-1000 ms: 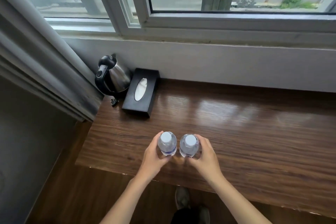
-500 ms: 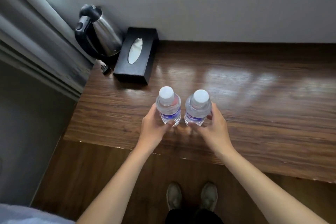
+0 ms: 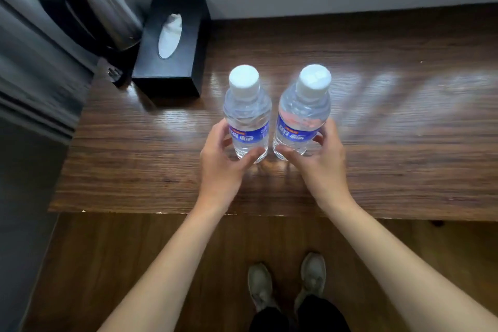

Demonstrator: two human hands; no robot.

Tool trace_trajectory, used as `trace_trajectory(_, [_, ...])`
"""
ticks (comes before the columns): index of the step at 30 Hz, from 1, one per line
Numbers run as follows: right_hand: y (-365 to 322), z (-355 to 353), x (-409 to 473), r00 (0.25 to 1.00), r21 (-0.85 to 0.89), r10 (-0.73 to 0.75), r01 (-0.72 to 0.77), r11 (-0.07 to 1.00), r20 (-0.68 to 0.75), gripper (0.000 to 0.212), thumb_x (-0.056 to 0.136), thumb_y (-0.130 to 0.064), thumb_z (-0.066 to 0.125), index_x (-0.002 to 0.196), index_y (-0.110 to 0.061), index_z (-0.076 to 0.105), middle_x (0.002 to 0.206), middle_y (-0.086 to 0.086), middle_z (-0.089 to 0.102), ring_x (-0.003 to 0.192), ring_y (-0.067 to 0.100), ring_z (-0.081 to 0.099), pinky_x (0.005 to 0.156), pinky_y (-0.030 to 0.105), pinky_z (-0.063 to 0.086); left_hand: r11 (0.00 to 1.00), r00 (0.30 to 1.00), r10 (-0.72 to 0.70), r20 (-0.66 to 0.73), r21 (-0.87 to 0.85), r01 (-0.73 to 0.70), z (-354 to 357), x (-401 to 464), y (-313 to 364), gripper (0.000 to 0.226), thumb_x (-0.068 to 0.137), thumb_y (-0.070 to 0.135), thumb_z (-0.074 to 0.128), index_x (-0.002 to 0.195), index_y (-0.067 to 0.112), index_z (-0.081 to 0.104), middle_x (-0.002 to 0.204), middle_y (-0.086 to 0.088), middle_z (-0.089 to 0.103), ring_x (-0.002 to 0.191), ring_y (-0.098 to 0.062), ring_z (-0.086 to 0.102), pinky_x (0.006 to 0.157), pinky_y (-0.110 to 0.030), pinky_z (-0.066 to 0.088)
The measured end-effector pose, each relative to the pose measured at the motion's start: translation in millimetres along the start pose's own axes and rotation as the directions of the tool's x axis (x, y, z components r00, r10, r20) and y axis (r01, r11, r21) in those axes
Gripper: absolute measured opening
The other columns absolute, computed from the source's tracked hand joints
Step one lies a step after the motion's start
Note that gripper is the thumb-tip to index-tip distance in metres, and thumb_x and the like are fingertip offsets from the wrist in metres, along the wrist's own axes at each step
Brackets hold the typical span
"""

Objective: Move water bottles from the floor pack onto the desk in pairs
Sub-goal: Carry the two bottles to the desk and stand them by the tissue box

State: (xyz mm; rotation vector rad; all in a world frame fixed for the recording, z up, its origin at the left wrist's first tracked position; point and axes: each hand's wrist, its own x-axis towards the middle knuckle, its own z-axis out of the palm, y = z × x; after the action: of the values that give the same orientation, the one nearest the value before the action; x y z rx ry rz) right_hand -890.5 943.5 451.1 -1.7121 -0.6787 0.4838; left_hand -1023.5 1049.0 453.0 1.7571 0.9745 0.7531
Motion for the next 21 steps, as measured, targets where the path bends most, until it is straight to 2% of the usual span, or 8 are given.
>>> trace_trajectory(5, [5,2,5,1.000,0.042,0.008,-0.008,0.999,-0.009,0.059,0.068,-0.013,0.085,0.118,-0.012,0.053,0.106,-0.014,0.063,0.093,-0.014,0.059,0.077,0.002,0.042,1.000,0.999,-0.010,-0.034,-0.013,0.009,9,2,-6,0.061,0.068,0.031,0.088,0.118,0.019,0.055,0.116,0.000,0.063,0.108,-0.014,0.063,0.092,-0.040,0.054])
trace_trajectory(7, [7,2,7,1.000,0.055,0.010,-0.010,0.998,0.012,0.057,0.068,-0.014,0.085,0.116,-0.018,0.054,0.106,-0.014,0.066,0.097,-0.006,0.062,0.082,0.010,0.046,1.000,0.999,-0.008,-0.048,-0.017,0.008,12,2,-6,0.062,0.067,0.034,0.088,0.117,0.022,0.053,0.116,0.002,0.063,0.107,-0.014,0.062,0.090,-0.042,0.055])
trace_trajectory(10, [10,1,10,0.999,0.077,-0.003,-0.001,0.997,0.049,0.051,0.068,-0.016,0.083,0.108,-0.032,0.056,0.106,-0.011,0.069,0.104,0.008,0.064,0.092,0.030,0.050,1.000,0.998,-0.002,-0.070,-0.010,0.001,11,0,-5,0.062,0.068,0.038,0.087,0.117,0.024,0.052,0.116,0.005,0.062,0.106,-0.011,0.061,0.088,-0.041,0.055])
trace_trajectory(14, [11,-1,16,0.995,0.084,-0.021,0.013,0.996,0.097,0.048,0.067,-0.016,0.081,0.104,-0.037,0.058,0.106,-0.009,0.070,0.106,0.013,0.064,0.096,0.043,0.051,0.999,0.999,-0.004,-0.051,-0.041,0.002,10,-3,-7,0.065,0.070,0.031,0.087,0.124,0.018,0.052,0.120,0.002,0.063,0.105,-0.009,0.064,0.089,-0.035,0.056])
trace_trajectory(16, [13,-1,16,0.995,0.079,-0.026,0.018,0.997,0.096,0.051,0.066,-0.022,0.082,0.108,-0.037,0.057,0.110,-0.010,0.068,0.108,0.013,0.063,0.098,0.046,0.049,0.998,1.000,-0.004,-0.030,-0.068,0.002,10,-5,-13,0.069,0.071,0.024,0.087,0.129,0.016,0.051,0.124,0.000,0.064,0.111,-0.013,0.065,0.093,-0.039,0.055])
trace_trajectory(18, [17,1,14,0.997,0.038,-0.029,0.026,0.999,0.074,0.060,0.063,-0.033,0.083,0.116,-0.032,0.054,0.119,-0.007,0.061,0.113,0.013,0.060,0.098,0.041,0.049,0.998,0.999,-0.018,-0.034,-0.067,0.015,11,-8,-19,0.069,0.071,0.021,0.087,0.131,0.016,0.053,0.124,0.000,0.065,0.114,-0.017,0.065,0.096,-0.043,0.053])
trace_trajectory(21, [24,7,7,1.000,-0.044,-0.022,0.021,0.999,-0.022,0.073,0.057,-0.039,0.086,0.119,-0.018,0.052,0.118,0.000,0.053,0.108,0.005,0.057,0.085,0.015,0.047,0.996,0.997,-0.031,-0.075,-0.080,0.025,16,-12,-23,0.067,0.071,0.016,0.087,0.130,0.015,0.056,0.122,0.001,0.068,0.114,-0.017,0.065,0.098,-0.043,0.053])
